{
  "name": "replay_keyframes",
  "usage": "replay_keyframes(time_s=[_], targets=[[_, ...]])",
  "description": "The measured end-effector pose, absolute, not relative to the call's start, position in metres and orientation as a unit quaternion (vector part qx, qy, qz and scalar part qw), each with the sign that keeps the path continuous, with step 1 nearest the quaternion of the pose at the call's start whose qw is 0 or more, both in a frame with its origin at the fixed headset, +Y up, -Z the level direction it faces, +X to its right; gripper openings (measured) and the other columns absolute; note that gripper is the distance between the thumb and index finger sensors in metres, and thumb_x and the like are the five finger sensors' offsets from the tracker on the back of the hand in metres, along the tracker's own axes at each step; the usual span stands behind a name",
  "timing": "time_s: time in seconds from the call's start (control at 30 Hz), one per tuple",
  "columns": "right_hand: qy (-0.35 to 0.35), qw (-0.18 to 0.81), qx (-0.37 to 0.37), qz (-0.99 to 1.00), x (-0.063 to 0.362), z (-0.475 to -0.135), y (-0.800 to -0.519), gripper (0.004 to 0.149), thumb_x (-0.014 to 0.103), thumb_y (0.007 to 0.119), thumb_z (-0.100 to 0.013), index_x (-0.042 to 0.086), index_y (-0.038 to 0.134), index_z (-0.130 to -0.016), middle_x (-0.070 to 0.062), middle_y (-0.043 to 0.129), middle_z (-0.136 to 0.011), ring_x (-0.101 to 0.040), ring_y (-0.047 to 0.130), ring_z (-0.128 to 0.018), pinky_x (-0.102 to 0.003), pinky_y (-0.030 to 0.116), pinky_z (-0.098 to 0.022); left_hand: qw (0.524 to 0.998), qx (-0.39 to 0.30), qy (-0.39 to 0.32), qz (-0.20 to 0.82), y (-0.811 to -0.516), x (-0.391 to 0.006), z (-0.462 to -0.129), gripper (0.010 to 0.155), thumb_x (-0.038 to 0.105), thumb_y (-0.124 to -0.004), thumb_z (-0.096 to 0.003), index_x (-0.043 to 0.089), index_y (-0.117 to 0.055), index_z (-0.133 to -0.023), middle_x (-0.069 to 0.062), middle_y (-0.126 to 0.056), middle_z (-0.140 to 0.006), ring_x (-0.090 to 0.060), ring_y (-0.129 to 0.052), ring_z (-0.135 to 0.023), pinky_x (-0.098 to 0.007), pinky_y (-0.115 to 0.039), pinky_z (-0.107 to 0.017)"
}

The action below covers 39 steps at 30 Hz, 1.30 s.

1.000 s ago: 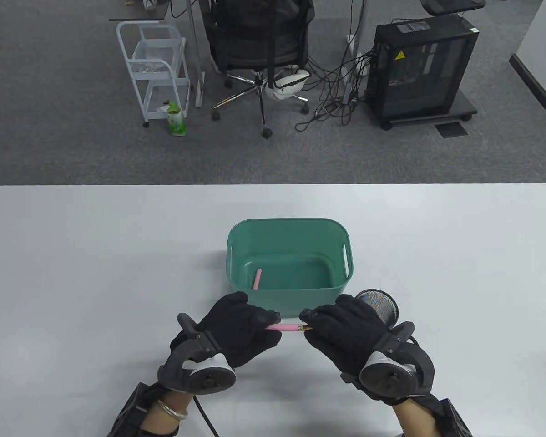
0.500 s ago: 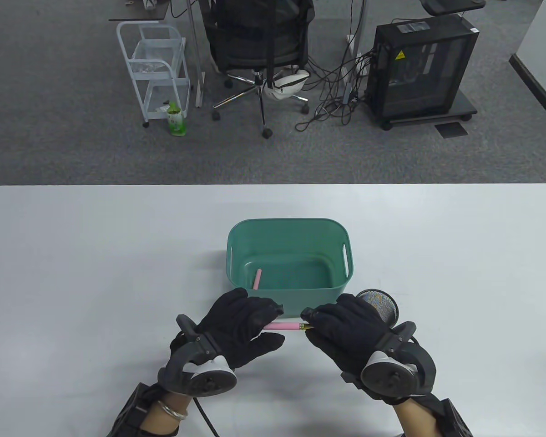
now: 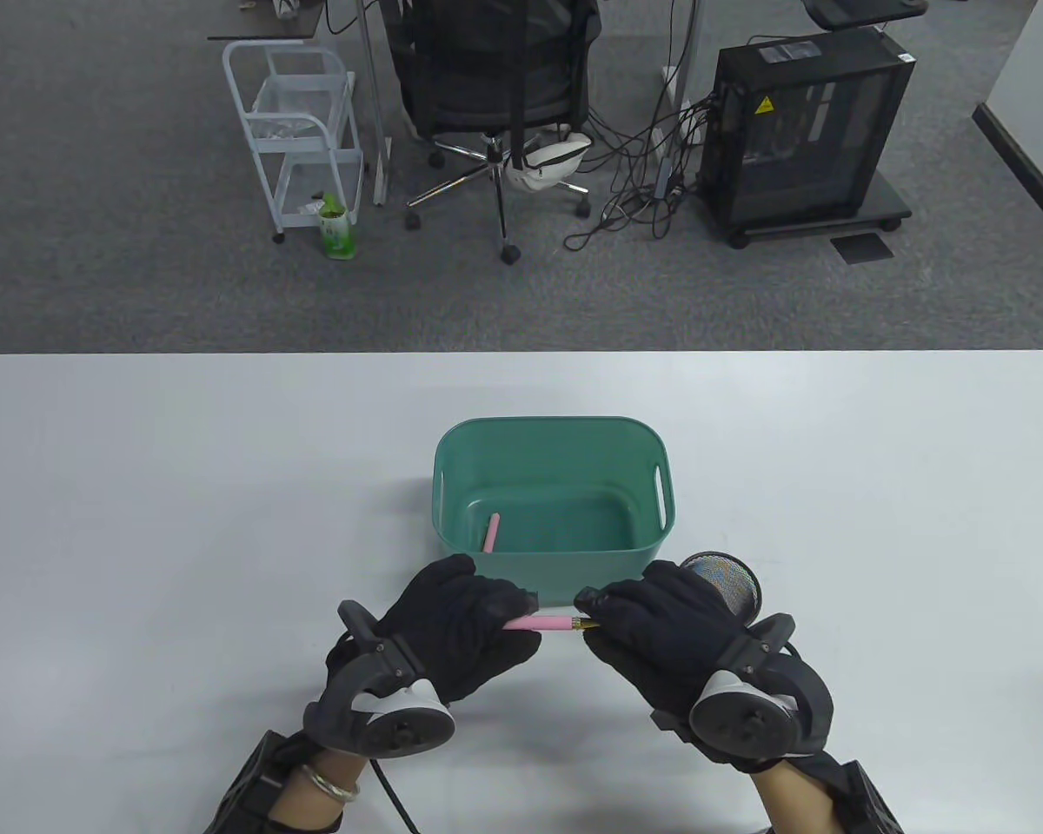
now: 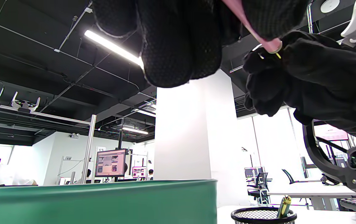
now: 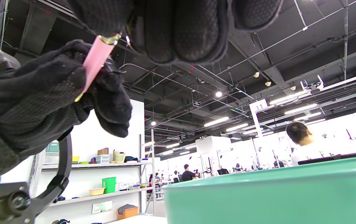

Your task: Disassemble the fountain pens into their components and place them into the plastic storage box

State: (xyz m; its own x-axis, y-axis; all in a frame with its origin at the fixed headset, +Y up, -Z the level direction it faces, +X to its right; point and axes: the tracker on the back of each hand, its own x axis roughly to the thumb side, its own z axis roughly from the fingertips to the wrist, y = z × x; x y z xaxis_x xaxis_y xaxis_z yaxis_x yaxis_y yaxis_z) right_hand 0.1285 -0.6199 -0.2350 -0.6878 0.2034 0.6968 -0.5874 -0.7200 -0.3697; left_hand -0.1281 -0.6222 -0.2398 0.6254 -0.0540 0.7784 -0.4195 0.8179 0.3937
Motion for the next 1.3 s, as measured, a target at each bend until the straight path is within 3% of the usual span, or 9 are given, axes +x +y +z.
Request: replay_keyframes(time_s=[0.63, 0.7, 0.77, 0.87, 1.1, 1.3], targets=[[-0.295, 0.226, 0.327, 0.869, 0.1273, -0.2349, -0.6207, 0.042, 0.046, 0.074, -0.053, 0.027, 0.083, -0.088, 0.002, 0.089, -0.080, -0.013, 0.091, -0.066, -0.045, 0.067, -0.070, 0.856, 0.287, -0.415, 0.111, -0.6222, -0.1286, -0.2407, 0.053, 0.051, -0.054, -0.0652, 0.014, -0.087, -0.084, -0.003, -0.104, -0.069, -0.019, -0.105, -0.054, -0.049, -0.074, -0.068], [-0.296, 0.226, 0.326, 0.869, 0.1274, -0.2349, -0.6207, 0.042, 0.046, 0.074, -0.053, 0.027, 0.083, -0.088, 0.002, 0.089, -0.080, -0.013, 0.091, -0.066, -0.045, 0.067, -0.070, 0.856, 0.288, -0.415, 0.114, -0.6223, -0.1295, -0.2410, 0.054, 0.052, -0.054, -0.0651, 0.014, -0.086, -0.088, -0.003, -0.103, -0.072, -0.020, -0.104, -0.058, -0.049, -0.073, -0.069], [-0.295, 0.226, 0.326, 0.869, 0.1274, -0.2351, -0.6207, 0.042, 0.046, 0.074, -0.053, 0.027, 0.083, -0.088, 0.002, 0.089, -0.080, -0.013, 0.091, -0.066, -0.045, 0.067, -0.070, 0.856, 0.287, -0.415, 0.116, -0.6227, -0.1302, -0.2410, 0.059, 0.056, -0.055, -0.0645, 0.015, -0.075, -0.102, -0.005, -0.096, -0.086, -0.023, -0.099, -0.071, -0.051, -0.070, -0.072], [-0.296, 0.226, 0.326, 0.869, 0.1273, -0.2352, -0.6208, 0.041, 0.046, 0.073, -0.053, 0.027, 0.083, -0.088, 0.002, 0.089, -0.080, -0.013, 0.091, -0.066, -0.045, 0.067, -0.070, 0.856, 0.292, -0.412, 0.112, -0.6228, -0.1304, -0.2401, 0.065, 0.060, -0.061, -0.0618, 0.017, -0.063, -0.110, -0.006, -0.087, -0.098, -0.024, -0.093, -0.083, -0.053, -0.065, -0.076], [-0.297, 0.225, 0.325, 0.869, 0.1272, -0.2352, -0.6207, 0.042, 0.046, 0.073, -0.053, 0.027, 0.083, -0.088, 0.002, 0.089, -0.080, -0.013, 0.091, -0.066, -0.045, 0.067, -0.071, 0.856, 0.290, -0.415, 0.106, -0.6229, -0.1292, -0.2393, 0.063, 0.059, -0.069, -0.0604, 0.017, -0.062, -0.107, -0.005, -0.084, -0.101, -0.022, -0.091, -0.086, -0.052, -0.063, -0.078], [-0.299, 0.226, 0.323, 0.869, 0.1277, -0.2351, -0.6203, 0.042, 0.046, 0.073, -0.053, 0.027, 0.083, -0.088, 0.002, 0.089, -0.080, -0.013, 0.091, -0.066, -0.045, 0.066, -0.071, 0.858, 0.297, -0.409, 0.096, -0.6228, -0.1273, -0.2381, 0.049, 0.051, -0.073, -0.0621, 0.018, -0.069, -0.098, -0.001, -0.088, -0.094, -0.019, -0.094, -0.080, -0.050, -0.066, -0.077]])
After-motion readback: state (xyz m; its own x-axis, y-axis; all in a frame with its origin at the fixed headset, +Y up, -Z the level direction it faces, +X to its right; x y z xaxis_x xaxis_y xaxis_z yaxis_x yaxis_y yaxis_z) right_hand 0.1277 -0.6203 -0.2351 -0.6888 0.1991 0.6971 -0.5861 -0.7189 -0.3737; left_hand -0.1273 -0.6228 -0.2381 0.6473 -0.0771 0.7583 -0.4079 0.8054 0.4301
